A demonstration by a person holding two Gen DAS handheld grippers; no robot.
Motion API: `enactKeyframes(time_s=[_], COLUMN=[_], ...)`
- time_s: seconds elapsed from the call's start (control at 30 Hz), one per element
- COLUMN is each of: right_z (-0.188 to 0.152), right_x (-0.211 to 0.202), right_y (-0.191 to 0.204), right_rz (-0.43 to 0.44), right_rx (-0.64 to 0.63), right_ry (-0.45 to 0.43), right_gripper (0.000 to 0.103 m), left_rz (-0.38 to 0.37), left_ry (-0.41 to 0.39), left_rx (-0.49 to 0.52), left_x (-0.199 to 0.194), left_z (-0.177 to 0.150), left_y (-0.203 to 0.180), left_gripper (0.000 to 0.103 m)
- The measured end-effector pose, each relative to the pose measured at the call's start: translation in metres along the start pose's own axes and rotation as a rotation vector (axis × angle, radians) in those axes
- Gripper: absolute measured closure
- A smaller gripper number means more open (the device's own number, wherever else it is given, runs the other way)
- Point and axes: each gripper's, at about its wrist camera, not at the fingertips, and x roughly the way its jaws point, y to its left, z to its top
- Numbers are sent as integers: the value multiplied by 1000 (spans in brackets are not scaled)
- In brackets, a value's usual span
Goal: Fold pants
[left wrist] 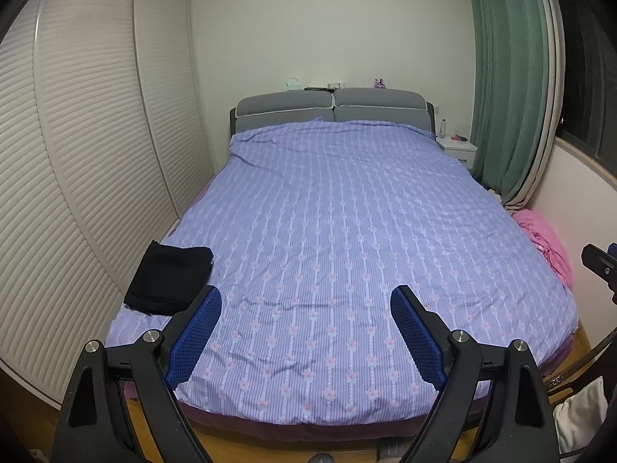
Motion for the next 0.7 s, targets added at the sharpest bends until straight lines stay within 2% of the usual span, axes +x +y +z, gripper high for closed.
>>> enactKeyframes(time_s=[0.57,0.7], right_z=[3,3], right_x=[4,3], right_y=[0,1], right_rz=[3,0], right_rx=[0,-1], right_ry=[2,0], right_gripper=[14,14], left_rz=[8,-9], left_ry=[1,-6], left_rx=[-16,-20], left_x=[2,1], left_z=[1,1], left_y=[1,0], left_gripper=[13,13])
